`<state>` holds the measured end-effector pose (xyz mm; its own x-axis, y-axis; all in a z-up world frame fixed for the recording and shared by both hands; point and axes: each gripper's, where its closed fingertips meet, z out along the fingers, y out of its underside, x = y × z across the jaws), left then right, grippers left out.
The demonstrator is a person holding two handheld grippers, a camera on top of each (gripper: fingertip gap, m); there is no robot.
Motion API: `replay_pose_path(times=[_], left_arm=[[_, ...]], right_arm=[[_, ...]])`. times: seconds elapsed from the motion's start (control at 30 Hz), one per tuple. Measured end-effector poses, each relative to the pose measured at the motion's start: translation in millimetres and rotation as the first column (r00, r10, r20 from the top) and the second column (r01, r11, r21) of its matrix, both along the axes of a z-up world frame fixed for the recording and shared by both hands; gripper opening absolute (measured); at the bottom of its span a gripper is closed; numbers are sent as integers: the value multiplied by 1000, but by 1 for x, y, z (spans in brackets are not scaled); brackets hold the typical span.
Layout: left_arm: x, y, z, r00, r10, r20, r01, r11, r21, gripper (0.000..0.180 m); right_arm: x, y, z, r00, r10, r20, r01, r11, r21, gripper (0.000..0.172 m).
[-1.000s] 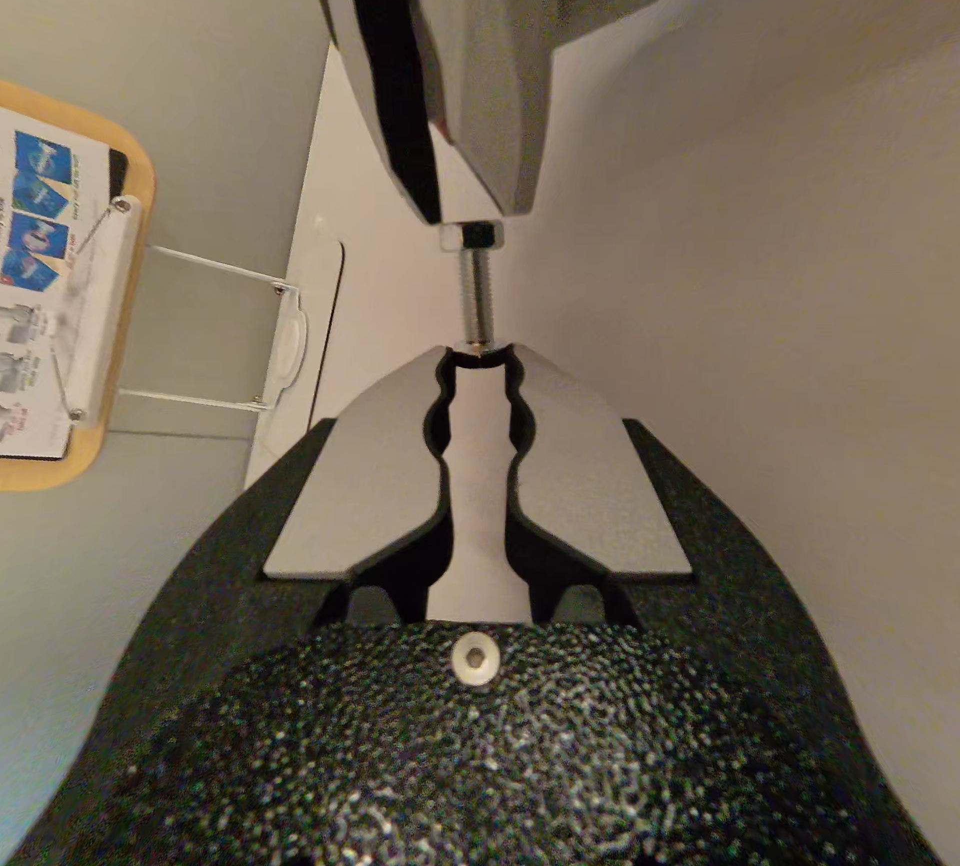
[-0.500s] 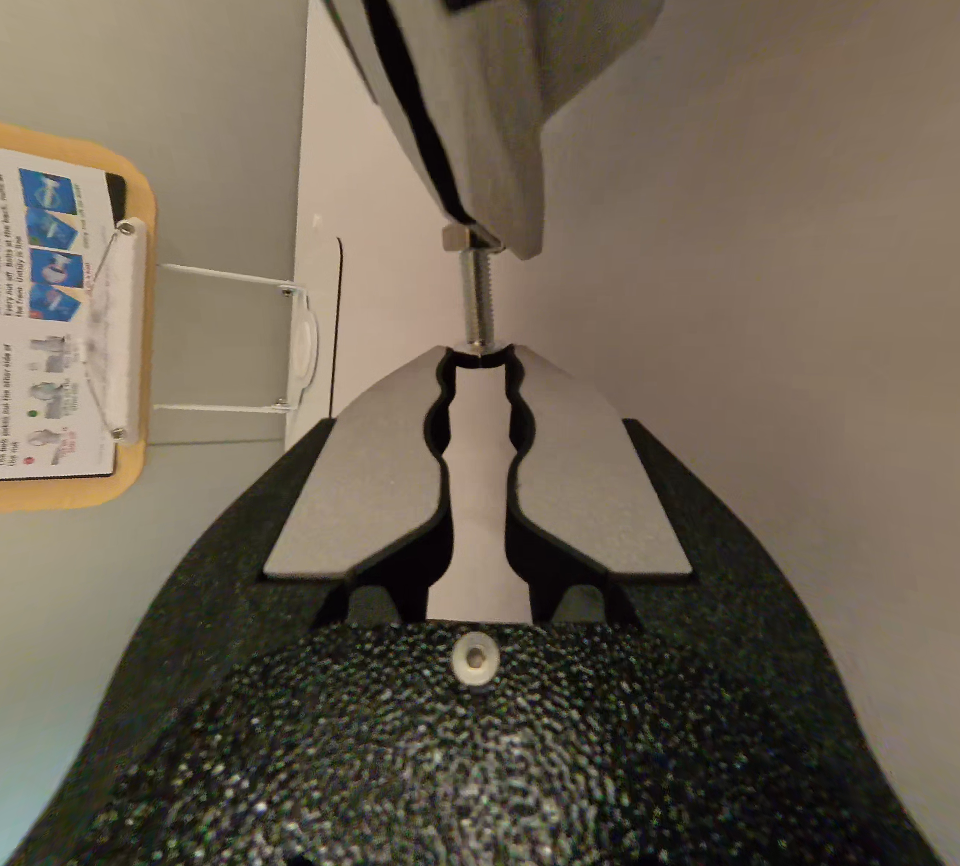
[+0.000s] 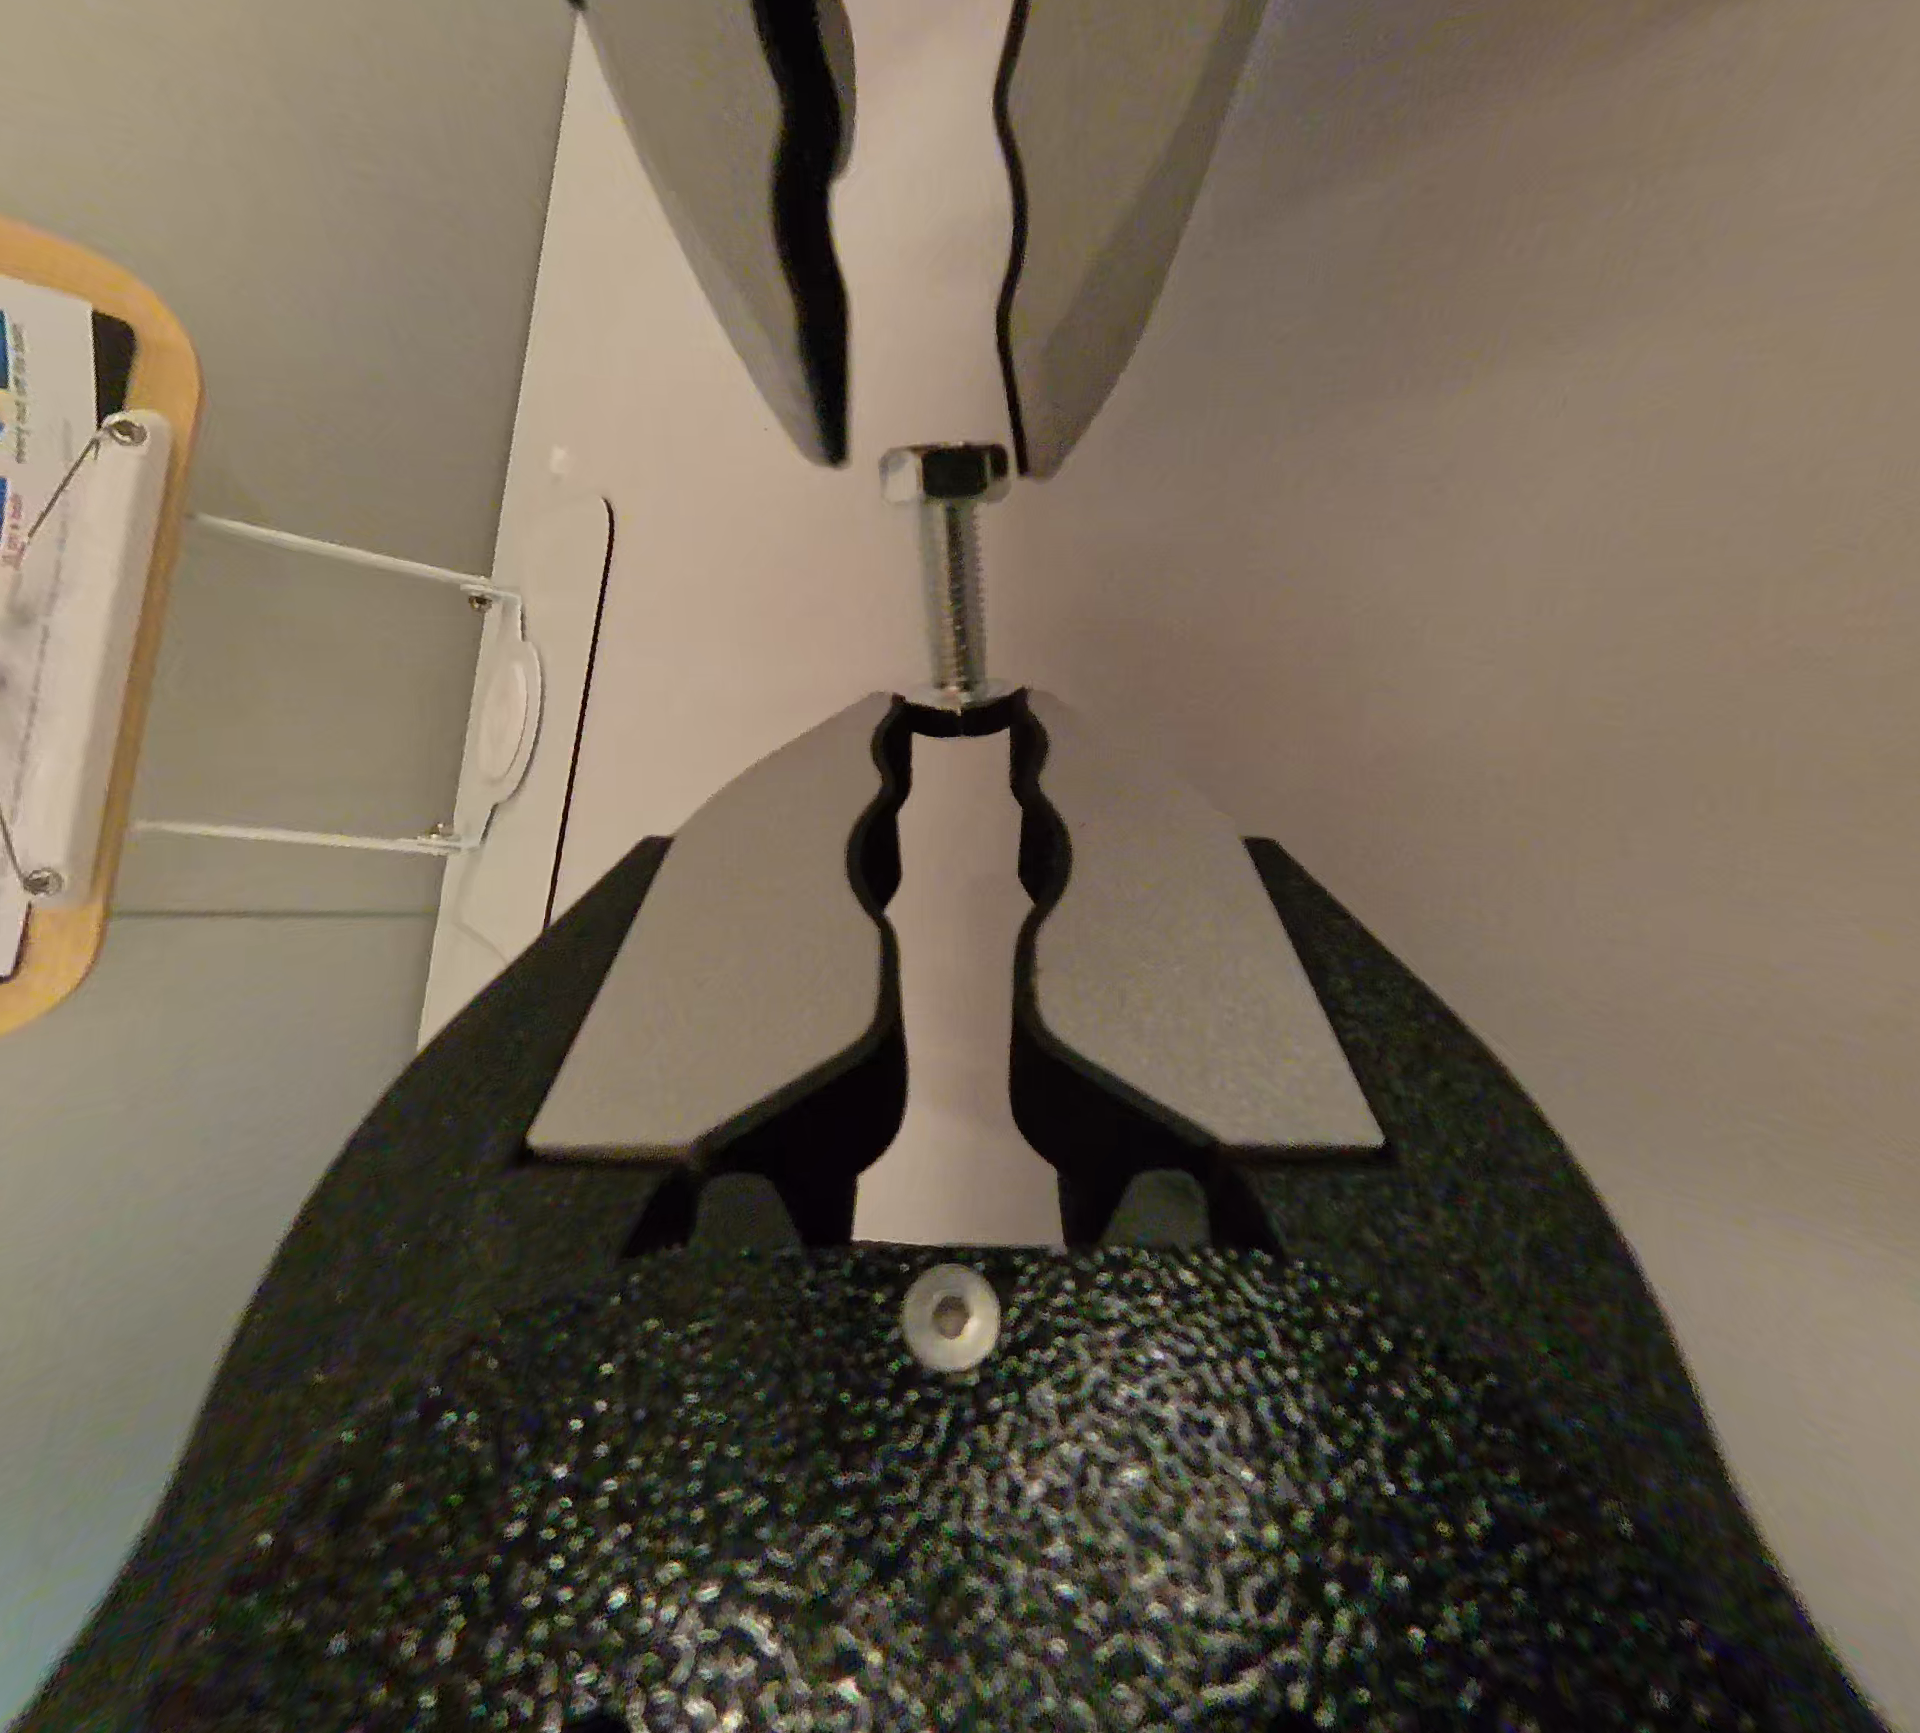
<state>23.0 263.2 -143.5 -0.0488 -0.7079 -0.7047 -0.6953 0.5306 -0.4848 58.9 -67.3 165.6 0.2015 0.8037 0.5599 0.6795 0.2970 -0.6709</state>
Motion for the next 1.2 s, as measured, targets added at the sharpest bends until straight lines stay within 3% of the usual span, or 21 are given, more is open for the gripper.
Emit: replay_pose_path(times=[0.07, 0.13, 0.17, 0.23, 0.27, 0.3, 0.37, 0.47, 0.53, 0.63, 0.73, 0.8, 0.83, 0.9, 0.93, 0.97, 1.03, 1.13, 1.2], left_arm=[[1, -1, -1, 1000, -1, -13, 1, 1000, 16, 17], [0, 2, -2, 999, 8, -45, -4, 998, 70, 17], [0, 4, -3, 998, 17, -63, -10, 995, 104, 17], [-3, 6, -3, 995, 24, -93, -10, 988, 151, 17], [-3, 6, -2, 996, 23, -83, -11, 990, 142, 17], [-2, 5, 0, 998, 21, -62, -13, 993, 119, 17], [-2, 6, 4, 999, 30, -29, -27, 996, 86, 17], [-4, 6, 4, 999, 36, -8, -36, 999, 35, 17], [-3, 5, 3, 1000, 29, 0, -29, 1000, 8, 17], [-1, 2, 2, 1000, 12, 4, -12, 1000, -9, 17], [3, -2, 2, 1000, -9, 7, 9, 1000, -4, 17], [2, 0, 0, 1000, 0, -18, 1, 999, 32, 17], [1, 2, -1, 1000, 7, -30, -5, 998, 60, 17], [-1, 5, -1, 998, 17, -63, -9, 992, 123, 17], [-2, 5, 0, 997, 18, -70, -8, 991, 134, 17], [-2, 5, 0, 998, 16, -66, -8, 992, 124, 17], [-2, 5, 3, 999, 24, -35, -21, 996, 83, 18], [-3, 6, 4, 999, 38, 0, -38, 999, 11, 17], [-4, 6, 4, 999, 40, 13, -40, 999, -21, 17]], right_arm=[[-2, 0, -5, 1000, -20, 15, 21, 999, -48, 17], [-1, 1, -11, 994, -108, -19, 100, 966, -239, 17], [-3, 1, -12, 981, -183, -70, 140, 904, -404, 17], [-7, -3, -10, 926, -337, -171, 116, 684, -720, 17], [-9, -4, -6, 906, -366, -211, 64, 614, -787, 17], [-8, -4, -2, 900, -359, -245, 24, 604, -797, 17], [-5, 1, 6, 915, -293, -277, 17, 715, -699, 27], [2, 8, 20, 964, -143, -225, 60, 938, -341, 39], [2, 2, 24, 989, -44, -140, 24, 990, -136, 37], [-1, -2, 19, 999, 1, -50, -1, 1000, -7, 36], [-4, -3, 9, 1000, -8, -8, 8, 999, -32, 18], [-4, -2, 5, 997, -68, -20, 64, 986, -156, 17], [-4, -2, 3, 990, -126, -59, 104, 952, -289, 17], [-7, -5, 1, 945, -288, -155, 132, 769, -626, 17], [-9, -7, 2, 922, -340, -187, 100, 672, -734, 17], [-10, -8, 4, 913, -345, -220, 52, 632, -773, 17], [-8, -5, 10, 925, -277, -258, 20, 716, -697, 25], [0, 4, 20, 970, -142, -196, 70, 940, -333, 43], [1, 2, 24, 992, -59, -112, 46, 993, -108, 42]])
